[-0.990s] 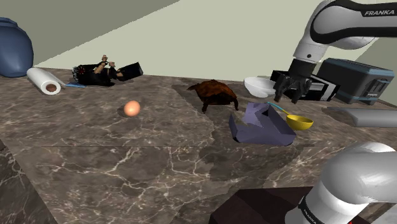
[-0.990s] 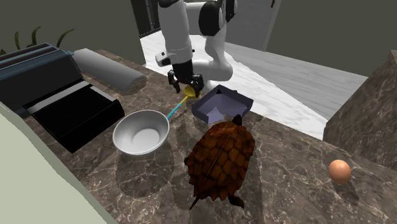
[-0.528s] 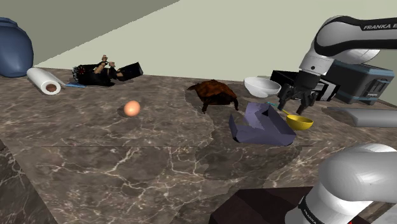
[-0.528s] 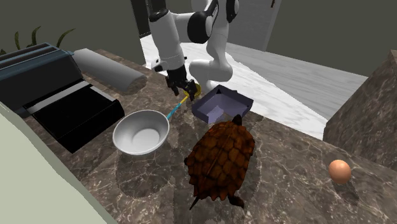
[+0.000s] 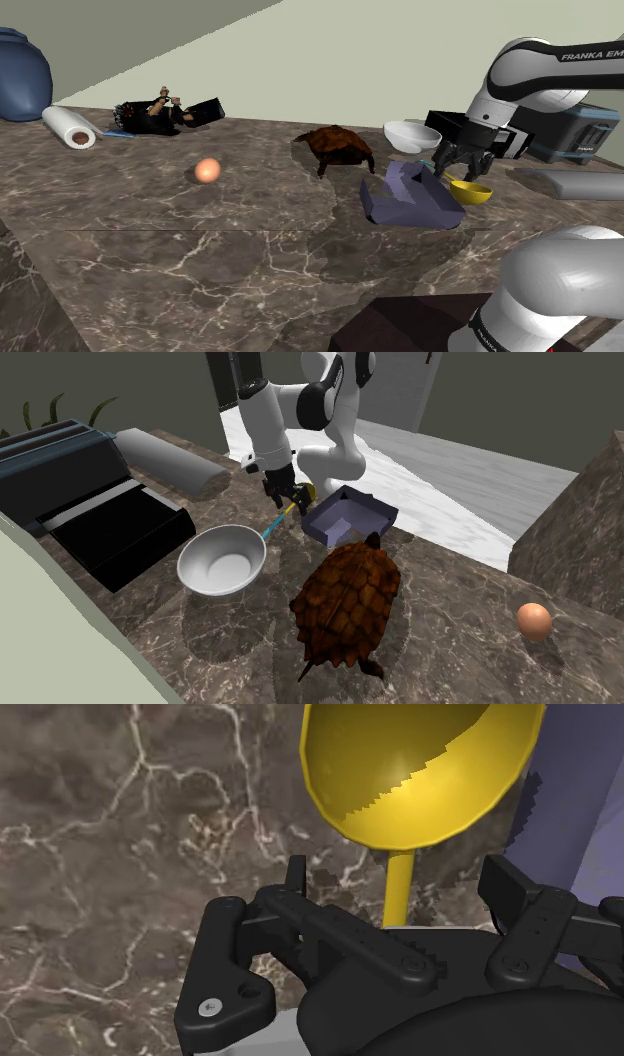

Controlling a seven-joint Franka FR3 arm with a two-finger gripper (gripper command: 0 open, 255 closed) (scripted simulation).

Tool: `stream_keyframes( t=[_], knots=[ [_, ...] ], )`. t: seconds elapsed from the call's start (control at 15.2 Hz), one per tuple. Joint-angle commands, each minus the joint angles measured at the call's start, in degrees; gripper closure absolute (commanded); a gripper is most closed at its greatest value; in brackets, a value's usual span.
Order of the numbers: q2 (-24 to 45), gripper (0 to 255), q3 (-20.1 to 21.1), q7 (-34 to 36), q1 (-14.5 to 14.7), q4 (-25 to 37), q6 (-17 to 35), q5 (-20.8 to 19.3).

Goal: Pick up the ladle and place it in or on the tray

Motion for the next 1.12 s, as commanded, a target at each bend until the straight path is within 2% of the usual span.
stream_keyframes(
  t=[0.0, 0.13, 0.2, 0.79, 1.06],
  knots=[
    [0.01, 0, 0.0, 0.0, 0.0, -0.02, 0.04, 0.0],
    [0.01, 0, 0.0, 0.0, 0.0, -0.01, 0.03, 0.0],
    [0.01, 255, 0.0, 0.0, 0.0, -0.01, 0.03, 0.0],
    [0.01, 255, 0.0, 0.0, 0.0, -0.02, 0.04, 0.0],
    [-0.06, 255, 0.44, 0.4, 0.23, 2.99, -3.01, 0.36]
  ],
)
